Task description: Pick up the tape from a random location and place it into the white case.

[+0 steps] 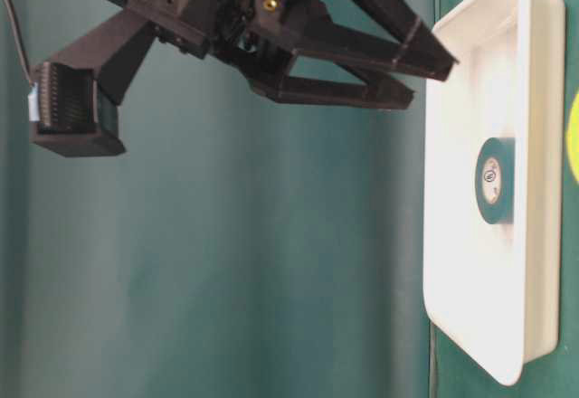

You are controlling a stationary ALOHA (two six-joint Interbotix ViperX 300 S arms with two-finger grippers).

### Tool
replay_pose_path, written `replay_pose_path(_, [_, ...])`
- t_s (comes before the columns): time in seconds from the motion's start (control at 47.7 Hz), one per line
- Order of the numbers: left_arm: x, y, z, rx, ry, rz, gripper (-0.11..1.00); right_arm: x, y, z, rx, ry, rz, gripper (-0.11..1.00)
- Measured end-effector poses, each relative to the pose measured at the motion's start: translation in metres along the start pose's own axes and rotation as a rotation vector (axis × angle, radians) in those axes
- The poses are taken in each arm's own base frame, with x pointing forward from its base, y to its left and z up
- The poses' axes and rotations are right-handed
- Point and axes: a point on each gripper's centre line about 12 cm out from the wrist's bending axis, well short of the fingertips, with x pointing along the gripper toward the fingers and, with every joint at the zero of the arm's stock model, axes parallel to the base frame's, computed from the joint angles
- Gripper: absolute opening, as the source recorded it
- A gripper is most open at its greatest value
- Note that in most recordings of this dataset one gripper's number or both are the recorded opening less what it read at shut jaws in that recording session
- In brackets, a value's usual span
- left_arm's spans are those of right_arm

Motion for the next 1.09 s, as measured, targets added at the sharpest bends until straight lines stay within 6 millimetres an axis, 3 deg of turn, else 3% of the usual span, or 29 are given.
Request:
replay_pose_path(0.231, [0.000, 0.000, 0.001, -0.002, -0.002, 0.000, 0.94, 0.015, 0.001, -0.002, -0.002, 0.022, -0.001, 0.91])
replay_pose_path(0.629, [0.000, 0.000, 0.001, 0.000, -0.002, 0.000, 0.94, 0.065, 0.003, -0.009, -0.007, 0.042, 0.002, 0.91])
replay_pose_path(1.09, [0.000, 0.000, 0.000, -0.002, 0.000, 0.000, 0.94, 0.102, 0.005, -0.018, -0.009, 0.058, 0.005, 0.91])
